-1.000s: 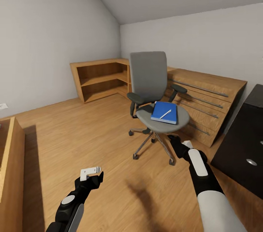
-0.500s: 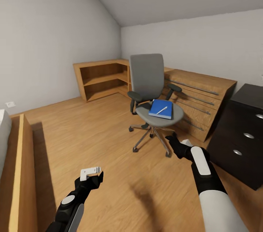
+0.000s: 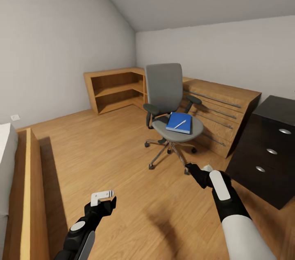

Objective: In the bedroom, organize the workspace by keeping the computer under the desk, ensuring the monitor is on the desk, placing the keyboard on the desk next to the monitor, placing the mouse on the desk next to the keyboard, moving the folder from the swivel chair onto the desk next to the mouse, stacking the notebook on top of the folder with the pen on top of the notebook, and positioning the swivel chair next to the desk.

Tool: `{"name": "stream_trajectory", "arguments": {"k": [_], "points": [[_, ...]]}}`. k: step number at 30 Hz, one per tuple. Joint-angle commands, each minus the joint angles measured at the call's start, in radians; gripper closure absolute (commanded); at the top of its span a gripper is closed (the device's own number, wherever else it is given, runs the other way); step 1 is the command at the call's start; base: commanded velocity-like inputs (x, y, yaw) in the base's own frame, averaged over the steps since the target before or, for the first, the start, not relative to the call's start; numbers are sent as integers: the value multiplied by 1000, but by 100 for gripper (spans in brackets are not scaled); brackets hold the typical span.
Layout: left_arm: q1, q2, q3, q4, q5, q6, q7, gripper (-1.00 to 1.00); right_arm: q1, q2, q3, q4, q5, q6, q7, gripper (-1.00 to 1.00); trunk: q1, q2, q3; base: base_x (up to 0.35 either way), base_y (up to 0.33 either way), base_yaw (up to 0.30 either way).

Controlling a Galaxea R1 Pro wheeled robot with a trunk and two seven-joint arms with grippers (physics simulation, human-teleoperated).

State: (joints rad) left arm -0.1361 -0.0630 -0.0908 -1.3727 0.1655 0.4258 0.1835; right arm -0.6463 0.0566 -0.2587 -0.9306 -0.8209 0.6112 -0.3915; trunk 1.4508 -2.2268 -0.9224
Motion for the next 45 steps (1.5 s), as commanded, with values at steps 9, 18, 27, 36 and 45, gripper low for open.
{"name": "stream_trajectory", "arguments": {"k": [9,18,27,36,45], "points": [[0,-2,1,30,10,3,11,-100,52,5,-2,147,299,-130,-9,-100,-35,63,27,-5,0,0],[0,-4,2,230,9,-9,14,-100,100,1,-2,423,635,-522,74,-100,-69,126,56,0,0,0],[0,-4,-1,697,7,-452,12,-100,123,-15,-3,919,998,-1159,113,-100,-104,189,84,0,0,0],[0,-3,-1,769,8,-496,13,-100,170,-58,-4,948,999,-1211,118,-100,-138,252,112,0,0,0],[0,-5,-4,807,5,-502,10,-100,175,-56,-4,951,997,-1216,120,-100,-173,315,140,0,0,0]]}}
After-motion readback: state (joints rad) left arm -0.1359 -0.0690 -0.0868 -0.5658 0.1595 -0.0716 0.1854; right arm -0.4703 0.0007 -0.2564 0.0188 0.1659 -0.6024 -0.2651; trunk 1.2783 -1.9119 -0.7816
